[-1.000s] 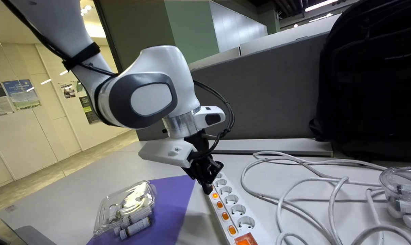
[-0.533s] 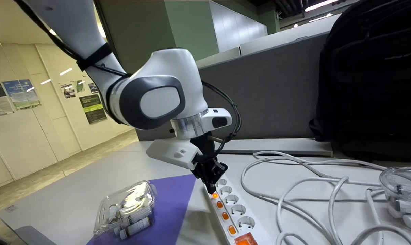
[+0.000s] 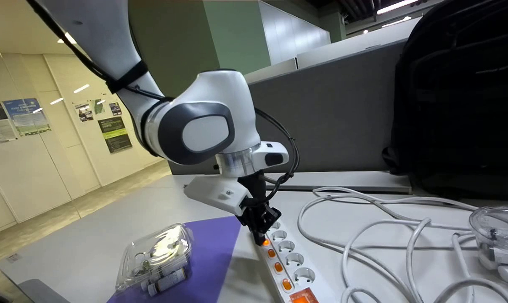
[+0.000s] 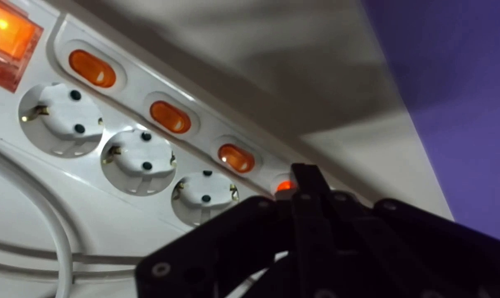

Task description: Turn off the third switch from the left on the extension cable

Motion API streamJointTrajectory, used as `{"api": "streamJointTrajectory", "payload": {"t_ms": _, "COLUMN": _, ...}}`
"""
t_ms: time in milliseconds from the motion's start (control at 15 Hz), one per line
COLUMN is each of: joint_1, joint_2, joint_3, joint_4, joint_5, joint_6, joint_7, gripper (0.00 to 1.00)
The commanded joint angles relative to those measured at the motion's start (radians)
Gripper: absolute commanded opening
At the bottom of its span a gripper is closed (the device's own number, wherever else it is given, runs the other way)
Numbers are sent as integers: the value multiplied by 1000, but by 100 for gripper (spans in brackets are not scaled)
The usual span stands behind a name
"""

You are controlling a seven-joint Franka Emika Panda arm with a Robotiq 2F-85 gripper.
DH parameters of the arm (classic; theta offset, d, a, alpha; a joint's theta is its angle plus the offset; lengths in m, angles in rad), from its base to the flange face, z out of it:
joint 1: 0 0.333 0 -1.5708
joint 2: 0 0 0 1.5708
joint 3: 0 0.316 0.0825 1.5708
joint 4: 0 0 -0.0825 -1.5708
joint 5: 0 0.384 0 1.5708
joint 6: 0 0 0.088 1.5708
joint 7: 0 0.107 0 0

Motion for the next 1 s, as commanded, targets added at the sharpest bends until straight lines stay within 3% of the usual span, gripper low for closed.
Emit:
{"api": "streamJointTrajectory", "payload": {"t_ms": 0, "joint_1": -20, "joint_2": 23, "joint_3": 16, "joint_4": 29, "joint_5": 15, "joint_6": -19, "joint_7": 19, "gripper": 0}}
{"api": "streamJointTrajectory", "payload": {"t_ms": 933, "joint_1": -79, "joint_2": 26, "joint_3": 49, "joint_4": 41, "joint_5": 116, "joint_6": -21, "joint_7": 20, "gripper": 0}}
